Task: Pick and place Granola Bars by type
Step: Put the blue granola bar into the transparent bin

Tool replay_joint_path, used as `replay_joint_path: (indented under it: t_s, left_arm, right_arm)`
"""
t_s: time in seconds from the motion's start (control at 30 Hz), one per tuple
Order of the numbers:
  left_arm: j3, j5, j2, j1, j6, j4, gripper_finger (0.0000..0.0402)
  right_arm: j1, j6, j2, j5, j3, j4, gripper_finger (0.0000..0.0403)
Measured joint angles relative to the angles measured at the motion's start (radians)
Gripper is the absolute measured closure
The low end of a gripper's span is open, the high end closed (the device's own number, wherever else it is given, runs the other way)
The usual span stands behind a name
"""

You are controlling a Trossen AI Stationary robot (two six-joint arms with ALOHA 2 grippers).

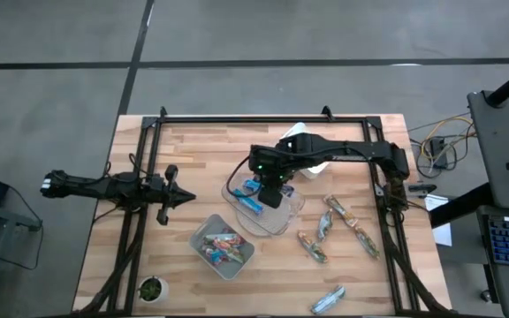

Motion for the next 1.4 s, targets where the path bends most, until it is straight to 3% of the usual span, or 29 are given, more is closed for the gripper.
replay_joint_path:
  t_s: [0.87, 1.4]
  left_arm:
    - [0.000, 0.000, 0.000, 0.000, 0.000, 0.000, 0.0401]
    - [0.000, 0.000, 0.000, 0.000, 0.000, 0.000, 0.0401]
  right_arm:
    - [0.001, 0.003, 0.196, 0.000, -0.013, 0.016, 0.0339]
    - [-0.002, 0.003, 0.229, 0.001, -0.055, 0.055, 0.0339]
